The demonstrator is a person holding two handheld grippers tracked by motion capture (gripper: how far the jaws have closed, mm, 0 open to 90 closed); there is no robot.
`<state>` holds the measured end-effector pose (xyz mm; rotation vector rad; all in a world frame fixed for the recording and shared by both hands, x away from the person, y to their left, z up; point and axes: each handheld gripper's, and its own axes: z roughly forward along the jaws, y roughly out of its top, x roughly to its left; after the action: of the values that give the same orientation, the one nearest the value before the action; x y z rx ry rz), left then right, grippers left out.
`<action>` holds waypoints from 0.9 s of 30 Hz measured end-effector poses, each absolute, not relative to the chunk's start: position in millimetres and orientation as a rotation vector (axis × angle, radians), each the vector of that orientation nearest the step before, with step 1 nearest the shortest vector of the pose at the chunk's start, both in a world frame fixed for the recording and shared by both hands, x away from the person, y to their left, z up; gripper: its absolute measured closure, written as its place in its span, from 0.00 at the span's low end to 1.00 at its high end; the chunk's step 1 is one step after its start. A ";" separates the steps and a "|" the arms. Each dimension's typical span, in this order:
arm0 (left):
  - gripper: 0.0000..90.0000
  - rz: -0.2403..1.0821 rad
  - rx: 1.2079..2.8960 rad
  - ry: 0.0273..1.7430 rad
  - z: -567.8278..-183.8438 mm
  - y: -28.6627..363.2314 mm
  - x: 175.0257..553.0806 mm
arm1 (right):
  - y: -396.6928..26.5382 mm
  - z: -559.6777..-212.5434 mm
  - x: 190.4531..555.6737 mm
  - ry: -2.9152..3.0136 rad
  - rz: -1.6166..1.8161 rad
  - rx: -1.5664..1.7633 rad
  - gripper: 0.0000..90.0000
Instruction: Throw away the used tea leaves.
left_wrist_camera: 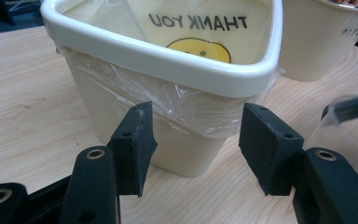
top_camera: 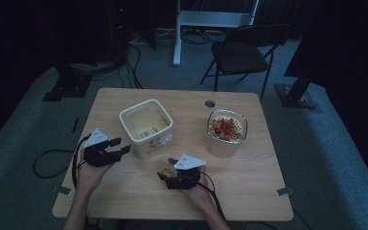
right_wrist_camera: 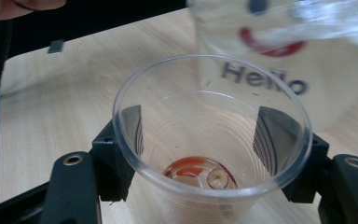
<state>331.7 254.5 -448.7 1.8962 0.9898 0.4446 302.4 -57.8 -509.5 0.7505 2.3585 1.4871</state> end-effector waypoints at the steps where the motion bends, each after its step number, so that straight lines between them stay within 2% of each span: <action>1: 0.51 0.447 1.895 0.990 -449.1 254.0 331.4 | -61.6 -508.0 302.9 2.347 1.479 0.756 0.37; 14: 0.51 0.480 1.900 0.999 -459.7 246.1 317.9 | -127.7 -491.9 304.1 2.245 1.361 0.884 0.40; 27: 0.51 0.452 1.915 0.995 -475.6 237.5 312.6 | -193.1 -477.3 301.7 2.087 1.315 1.010 0.40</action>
<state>312.6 237.5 -475.6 1.9154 0.9947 0.4524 301.7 -193.1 -477.3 1.0104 2.0872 1.3147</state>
